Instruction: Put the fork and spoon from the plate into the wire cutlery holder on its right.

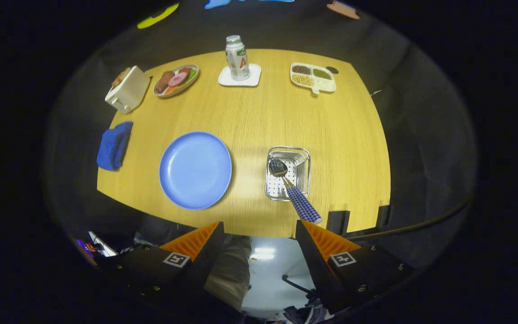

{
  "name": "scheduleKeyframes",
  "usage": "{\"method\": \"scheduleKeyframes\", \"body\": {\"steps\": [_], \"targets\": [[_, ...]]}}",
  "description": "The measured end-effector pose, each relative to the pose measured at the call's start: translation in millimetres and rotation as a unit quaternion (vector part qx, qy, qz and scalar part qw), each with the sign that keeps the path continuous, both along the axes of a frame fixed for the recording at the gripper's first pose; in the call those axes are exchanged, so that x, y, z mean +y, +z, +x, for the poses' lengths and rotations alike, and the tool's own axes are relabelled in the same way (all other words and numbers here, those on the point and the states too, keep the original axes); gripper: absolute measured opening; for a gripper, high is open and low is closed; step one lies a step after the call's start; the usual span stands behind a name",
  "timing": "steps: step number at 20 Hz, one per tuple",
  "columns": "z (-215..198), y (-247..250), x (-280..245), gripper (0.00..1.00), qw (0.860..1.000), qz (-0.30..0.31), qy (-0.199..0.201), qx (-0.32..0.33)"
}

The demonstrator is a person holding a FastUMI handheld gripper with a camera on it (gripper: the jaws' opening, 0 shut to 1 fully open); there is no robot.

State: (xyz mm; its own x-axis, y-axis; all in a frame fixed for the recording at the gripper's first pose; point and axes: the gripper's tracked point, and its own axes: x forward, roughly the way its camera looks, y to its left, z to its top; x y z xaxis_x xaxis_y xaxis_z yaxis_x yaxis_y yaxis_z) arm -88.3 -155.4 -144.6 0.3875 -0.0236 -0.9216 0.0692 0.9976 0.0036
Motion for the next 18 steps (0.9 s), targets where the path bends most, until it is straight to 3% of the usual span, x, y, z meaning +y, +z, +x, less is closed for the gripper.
{"method": "scheduleKeyframes", "body": {"steps": [6, 10, 13, 15, 18], "targets": [[27, 44, 27, 0.98, 0.981, -0.022, -0.020, -0.194], [45, 85, 52, 0.98, 0.948, -0.046, -0.017, -0.314], [52, 124, 78, 0.98, 0.903, -0.057, -0.011, -0.426], [52, 145, 82, 0.97, 0.871, -0.108, 0.008, -0.480], [52, 162, 104, 0.97, 0.830, -0.098, -0.016, -0.549]]}}
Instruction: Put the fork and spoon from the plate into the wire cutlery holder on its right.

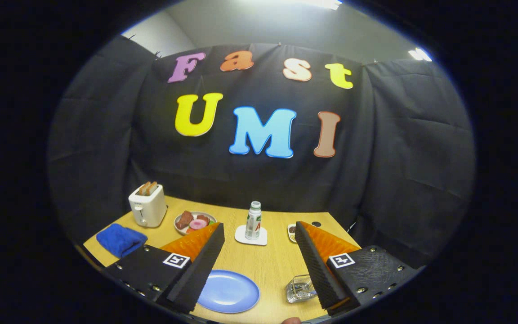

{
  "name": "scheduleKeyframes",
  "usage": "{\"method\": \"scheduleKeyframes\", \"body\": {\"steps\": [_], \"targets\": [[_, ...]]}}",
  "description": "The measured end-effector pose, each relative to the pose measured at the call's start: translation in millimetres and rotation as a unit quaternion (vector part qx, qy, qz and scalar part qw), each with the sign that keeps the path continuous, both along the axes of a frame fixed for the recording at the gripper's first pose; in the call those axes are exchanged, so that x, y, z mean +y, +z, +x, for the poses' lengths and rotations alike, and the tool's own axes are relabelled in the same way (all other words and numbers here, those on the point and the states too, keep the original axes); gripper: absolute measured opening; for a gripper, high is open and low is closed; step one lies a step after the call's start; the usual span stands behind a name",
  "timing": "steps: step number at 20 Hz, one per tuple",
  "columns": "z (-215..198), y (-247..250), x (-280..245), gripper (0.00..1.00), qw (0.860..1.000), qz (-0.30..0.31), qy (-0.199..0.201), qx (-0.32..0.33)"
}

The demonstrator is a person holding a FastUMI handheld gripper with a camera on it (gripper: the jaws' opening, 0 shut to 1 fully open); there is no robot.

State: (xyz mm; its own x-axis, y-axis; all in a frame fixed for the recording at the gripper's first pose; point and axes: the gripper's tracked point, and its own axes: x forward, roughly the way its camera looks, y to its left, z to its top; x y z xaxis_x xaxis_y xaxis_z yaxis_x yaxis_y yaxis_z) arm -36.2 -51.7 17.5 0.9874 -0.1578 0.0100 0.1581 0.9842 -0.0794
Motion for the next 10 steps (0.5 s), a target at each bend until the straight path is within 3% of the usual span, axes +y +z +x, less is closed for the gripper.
{"method": "scheduleKeyframes", "body": {"steps": [2, 10], "targets": [[7, 1, 21, 0.97, 0.999, 0.004, 0.020, -0.043], [-2, -1, 56, 0.97, 0.997, 0.026, 0.035, -0.065]]}}
